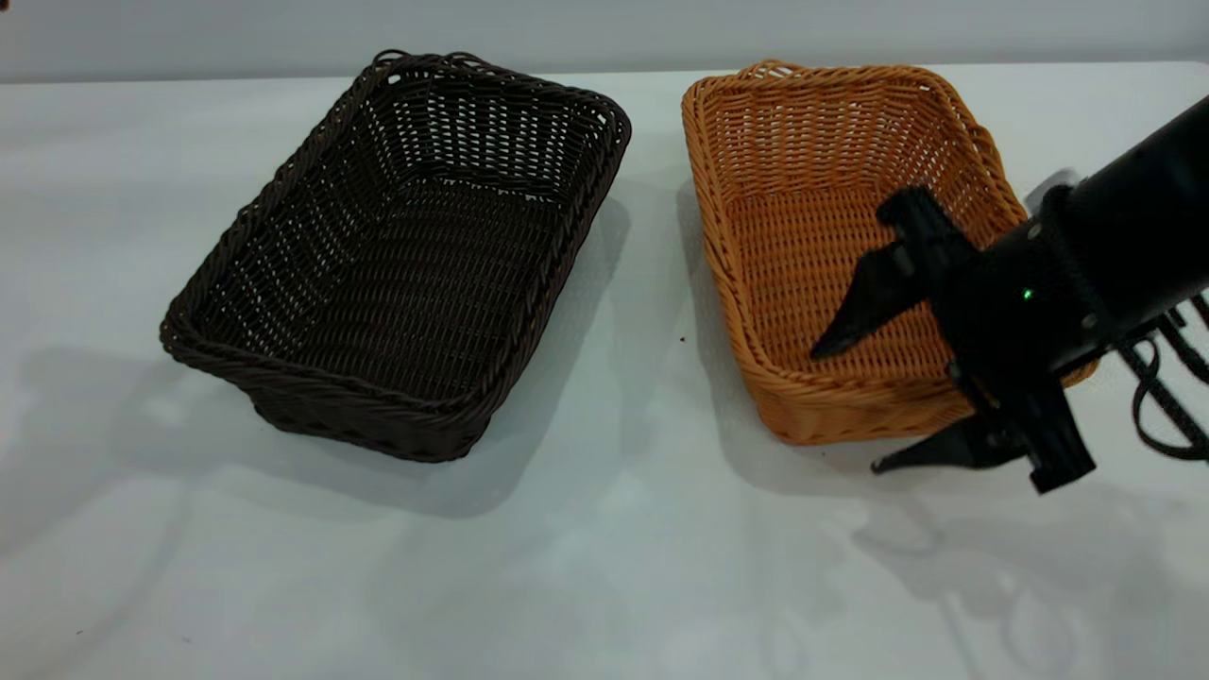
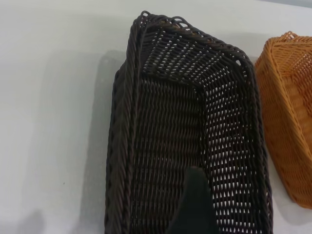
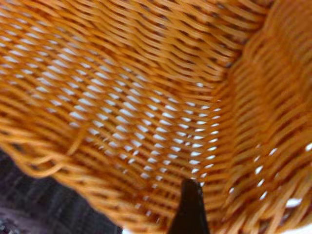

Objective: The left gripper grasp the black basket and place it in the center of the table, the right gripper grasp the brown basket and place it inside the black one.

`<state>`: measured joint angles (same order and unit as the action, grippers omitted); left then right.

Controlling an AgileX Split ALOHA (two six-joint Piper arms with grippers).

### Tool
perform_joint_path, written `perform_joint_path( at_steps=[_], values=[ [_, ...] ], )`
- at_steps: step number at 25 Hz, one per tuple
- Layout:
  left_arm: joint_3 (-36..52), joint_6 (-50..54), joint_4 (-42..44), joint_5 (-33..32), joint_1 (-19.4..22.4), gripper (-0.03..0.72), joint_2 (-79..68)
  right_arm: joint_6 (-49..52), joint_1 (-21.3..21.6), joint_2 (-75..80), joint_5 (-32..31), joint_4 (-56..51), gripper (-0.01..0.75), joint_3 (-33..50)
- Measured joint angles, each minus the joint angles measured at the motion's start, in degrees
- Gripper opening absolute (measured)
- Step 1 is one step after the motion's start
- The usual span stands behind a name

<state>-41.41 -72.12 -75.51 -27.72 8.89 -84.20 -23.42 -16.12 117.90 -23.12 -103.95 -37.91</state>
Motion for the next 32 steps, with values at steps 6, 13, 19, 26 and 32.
perform_joint_path(
  at_steps=[6,13,19,26,32],
  values=[
    [-0.02,-1.32,0.0,1.61,0.0,0.531,-0.1,0.89,-0.07,4.23,5.15,-0.24,0.531,-3.01],
    [-2.78,-1.54,0.06,1.99,0.0,0.531,-6.91,5.74,-0.62,6.53,9.96,-0.41,0.531,-4.9],
    [-12.84,-1.54,2.18,7.27,-4.82,0.531,-17.66,6.01,-0.62,6.53,10.97,-0.41,0.529,-5.09],
    [-25.61,0.09,3.61,9.69,-11.87,0.531,-33.83,5.37,-0.62,6.53,11.16,-0.46,0.519,-5.09],
    [-31.65,6.0,12.74,13.28,-15.79,0.527,-41.98,4.9,-0.62,6.53,11.16,-0.46,0.519,-5.09]
  ],
)
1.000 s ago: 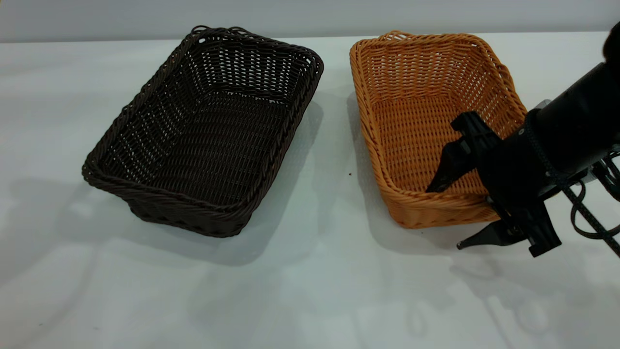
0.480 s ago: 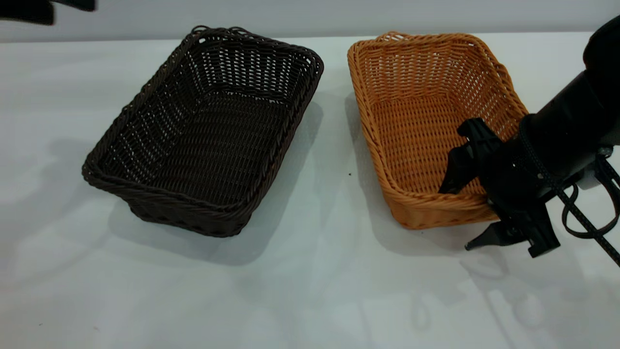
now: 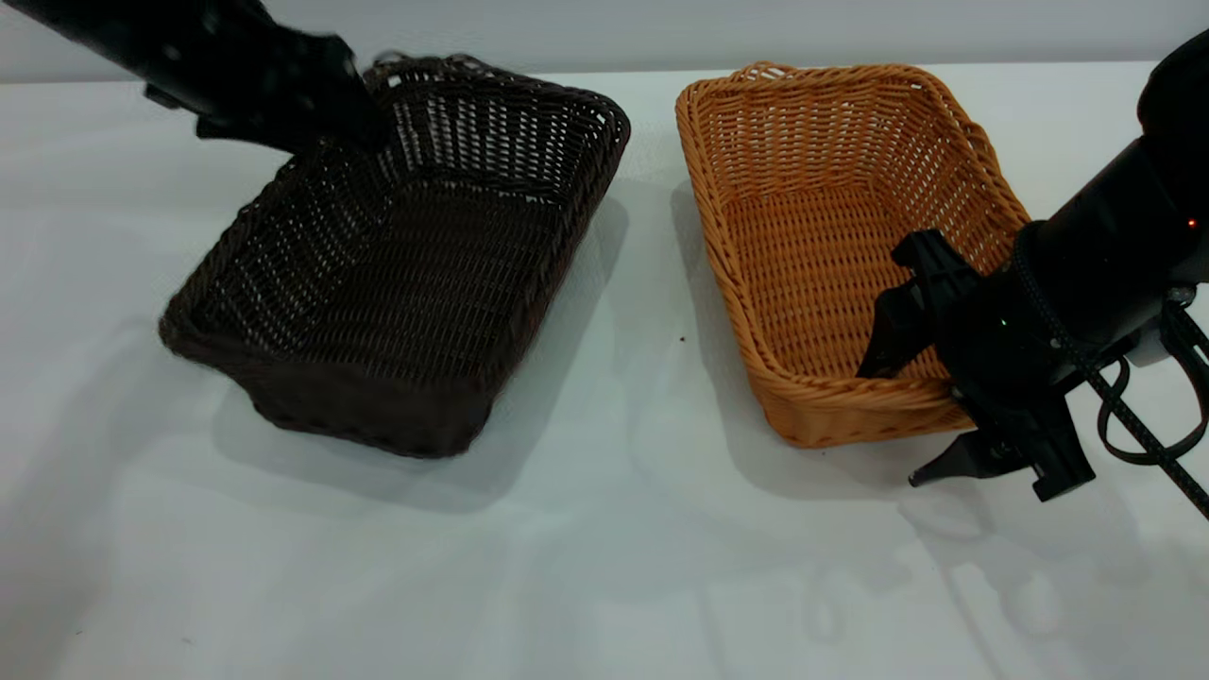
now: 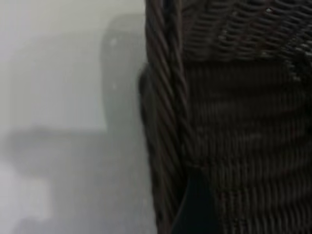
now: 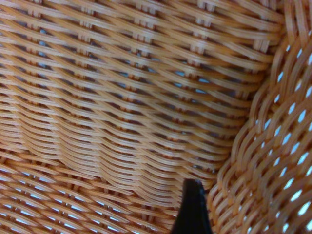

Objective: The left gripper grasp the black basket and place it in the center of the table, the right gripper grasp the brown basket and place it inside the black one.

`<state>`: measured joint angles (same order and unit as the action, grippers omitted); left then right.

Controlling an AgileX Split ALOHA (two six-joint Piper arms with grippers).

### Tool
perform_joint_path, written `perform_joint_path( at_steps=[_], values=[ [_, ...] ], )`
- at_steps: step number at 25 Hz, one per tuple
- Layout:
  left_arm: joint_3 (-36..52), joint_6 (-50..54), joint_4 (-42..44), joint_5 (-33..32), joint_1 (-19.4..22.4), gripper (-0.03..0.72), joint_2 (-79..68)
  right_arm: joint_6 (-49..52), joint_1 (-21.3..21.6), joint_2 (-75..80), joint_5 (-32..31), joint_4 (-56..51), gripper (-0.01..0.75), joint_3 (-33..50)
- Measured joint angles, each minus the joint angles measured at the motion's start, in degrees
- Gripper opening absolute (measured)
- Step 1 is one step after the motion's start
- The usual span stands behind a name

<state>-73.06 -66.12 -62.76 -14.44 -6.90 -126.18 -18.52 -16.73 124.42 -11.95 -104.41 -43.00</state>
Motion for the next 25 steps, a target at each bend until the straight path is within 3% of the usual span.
perform_joint_path(
  at_steps=[25],
  values=[
    [-0.31,6.08,7.02,-1.5,-0.12,0.525,7.73,-1.51,0.0,0.0,0.42,0.0,0.518,0.0]
  ],
)
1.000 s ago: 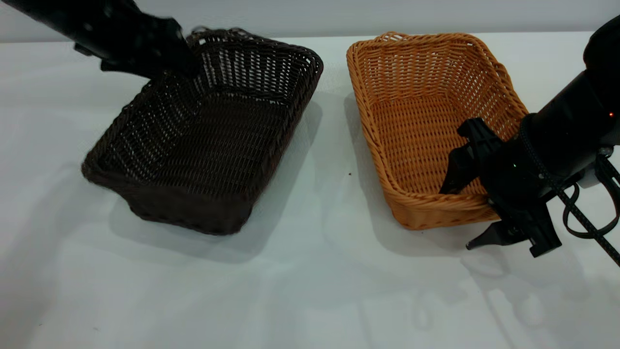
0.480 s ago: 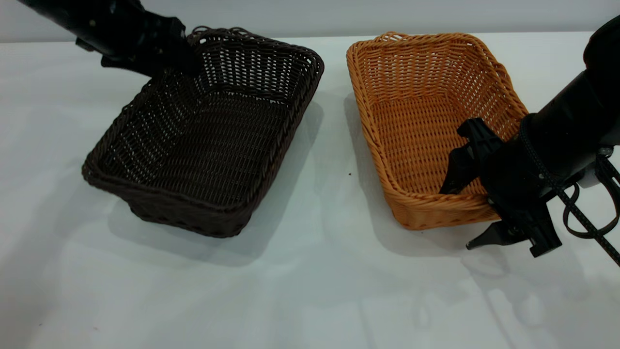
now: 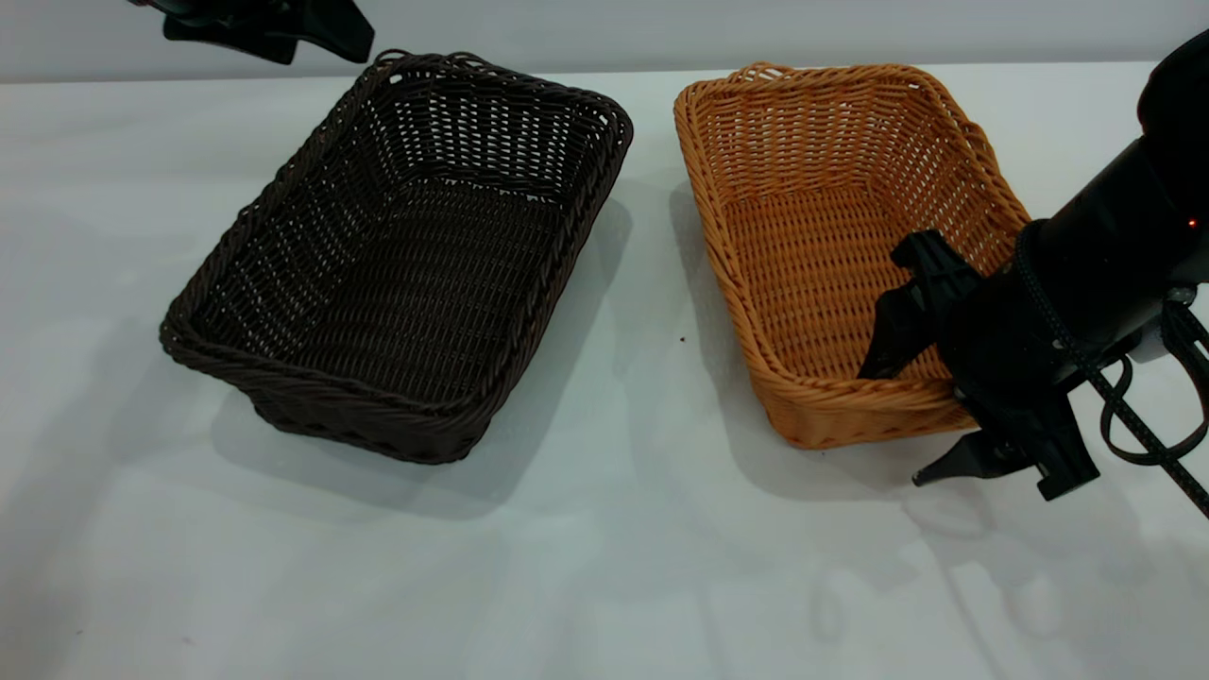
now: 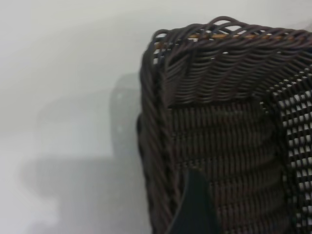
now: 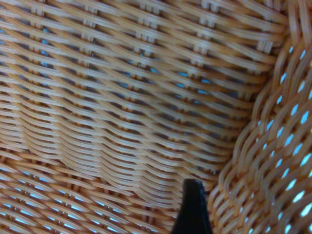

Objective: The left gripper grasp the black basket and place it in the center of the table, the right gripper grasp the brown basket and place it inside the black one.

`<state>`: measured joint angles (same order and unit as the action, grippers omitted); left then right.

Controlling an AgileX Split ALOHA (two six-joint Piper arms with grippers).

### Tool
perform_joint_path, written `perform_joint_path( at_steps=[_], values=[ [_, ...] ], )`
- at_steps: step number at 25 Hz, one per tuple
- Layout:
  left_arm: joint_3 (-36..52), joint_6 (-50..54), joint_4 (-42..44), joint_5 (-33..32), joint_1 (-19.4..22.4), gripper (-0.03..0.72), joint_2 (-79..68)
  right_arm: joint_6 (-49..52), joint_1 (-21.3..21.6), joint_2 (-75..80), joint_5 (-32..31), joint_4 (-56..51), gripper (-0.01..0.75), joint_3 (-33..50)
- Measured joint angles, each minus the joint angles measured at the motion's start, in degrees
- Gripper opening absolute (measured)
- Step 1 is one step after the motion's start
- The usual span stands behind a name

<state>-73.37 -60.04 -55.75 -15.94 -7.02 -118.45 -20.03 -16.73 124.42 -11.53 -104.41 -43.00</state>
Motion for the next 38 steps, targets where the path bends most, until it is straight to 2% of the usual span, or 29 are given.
perform_joint_path(
  at_steps=[4,13,21,24,28,30,34,36,38],
  values=[
    [0.05,4.02,5.17,1.96,0.06,0.524,-0.05,0.0,0.0,0.0,0.07,0.0,0.518,0.0],
    [0.05,13.23,14.45,1.53,0.12,0.507,-5.16,-1.26,0.0,0.0,0.08,0.0,0.517,0.0],
    [0.05,13.66,14.73,1.55,0.12,0.501,-11.2,-1.32,0.0,0.0,0.08,0.0,0.517,0.0],
    [0.05,13.69,14.81,1.7,0.01,0.459,-13.46,-1.66,0.0,0.0,0.13,0.0,0.502,0.0],
    [0.0,13.46,14.83,1.8,-0.05,0.296,-13.94,-3.35,0.0,0.0,0.55,0.0,0.404,0.0],
    [-0.06,13.61,14.78,2.25,-0.16,0.206,-13.94,-4.04,0.0,0.0,1.5,0.0,0.316,0.0],
    [-0.05,11.68,15.84,3.12,-0.16,0.146,-13.99,-4.23,0.45,0.0,4.25,-0.36,0.159,-0.07],
    [-0.05,8.55,15.79,3.73,-0.16,0.083,-14.01,-4.74,2.06,-0.12,3.74,-0.07,0.137,-0.32],
    [-0.05,6.1,15.01,5.2,-0.21,0.081,-14.01,-5.96,4.34,-0.49,3.17,0.48,0.132,-1.09]
  ],
)
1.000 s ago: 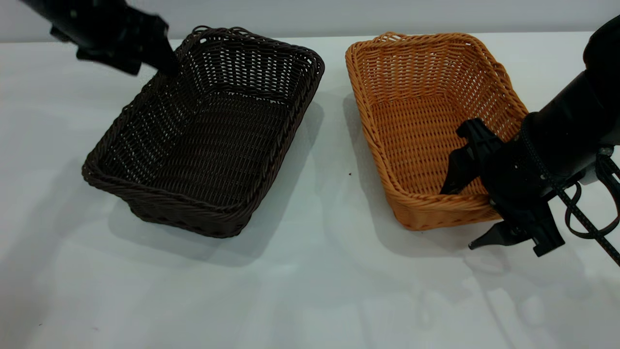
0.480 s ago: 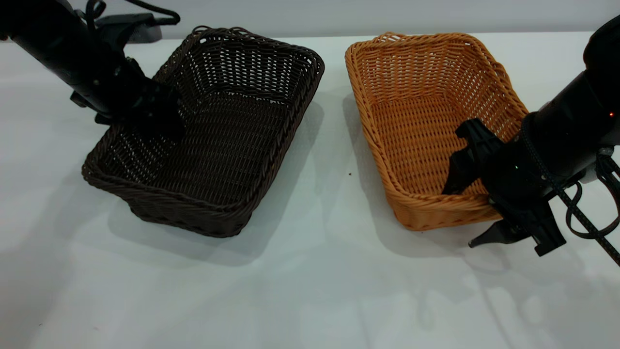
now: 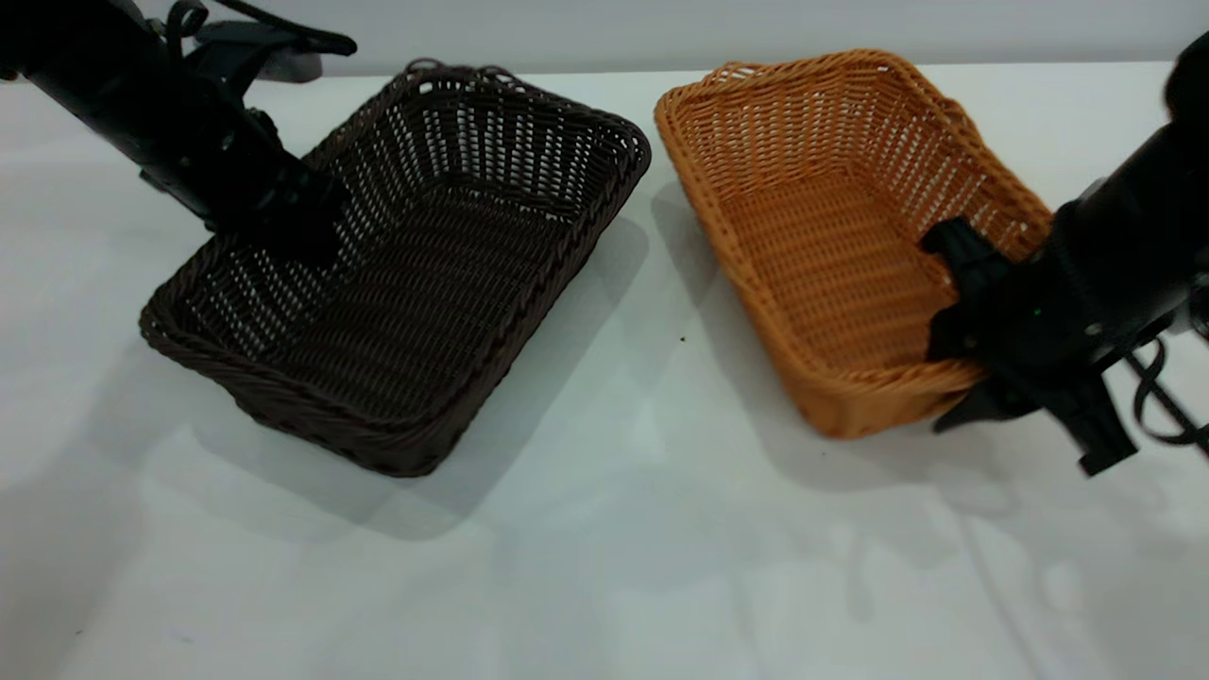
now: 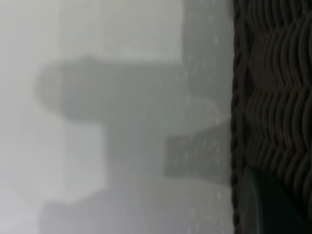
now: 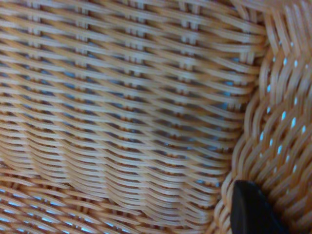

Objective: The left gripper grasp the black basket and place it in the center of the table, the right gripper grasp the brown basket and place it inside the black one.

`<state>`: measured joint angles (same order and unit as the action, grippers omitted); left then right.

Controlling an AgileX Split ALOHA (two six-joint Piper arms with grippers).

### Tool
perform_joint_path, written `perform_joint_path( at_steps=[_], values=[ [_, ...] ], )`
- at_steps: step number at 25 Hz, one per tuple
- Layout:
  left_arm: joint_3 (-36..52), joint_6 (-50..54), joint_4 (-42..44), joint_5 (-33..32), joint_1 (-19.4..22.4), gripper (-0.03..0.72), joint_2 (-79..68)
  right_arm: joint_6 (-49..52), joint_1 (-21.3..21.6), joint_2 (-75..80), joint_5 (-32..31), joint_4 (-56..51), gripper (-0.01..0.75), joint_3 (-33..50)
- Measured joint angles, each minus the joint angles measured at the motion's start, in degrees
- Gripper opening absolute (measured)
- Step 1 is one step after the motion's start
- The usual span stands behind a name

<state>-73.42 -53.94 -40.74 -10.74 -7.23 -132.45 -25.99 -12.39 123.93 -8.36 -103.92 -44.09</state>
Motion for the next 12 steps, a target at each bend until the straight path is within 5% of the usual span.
perform_joint_path(
  at_steps=[5,12],
  values=[
    [0.0,-6.89,-1.06,0.96,-0.16,0.079,-0.05,-6.72,8.27,-1.75,-3.79,3.75,0.131,-6.02],
    [-0.24,-26.46,-2.02,1.97,-5.24,0.079,-0.05,-1.11,14.83,-2.0,-27.1,31.26,0.129,-21.16]
  ],
)
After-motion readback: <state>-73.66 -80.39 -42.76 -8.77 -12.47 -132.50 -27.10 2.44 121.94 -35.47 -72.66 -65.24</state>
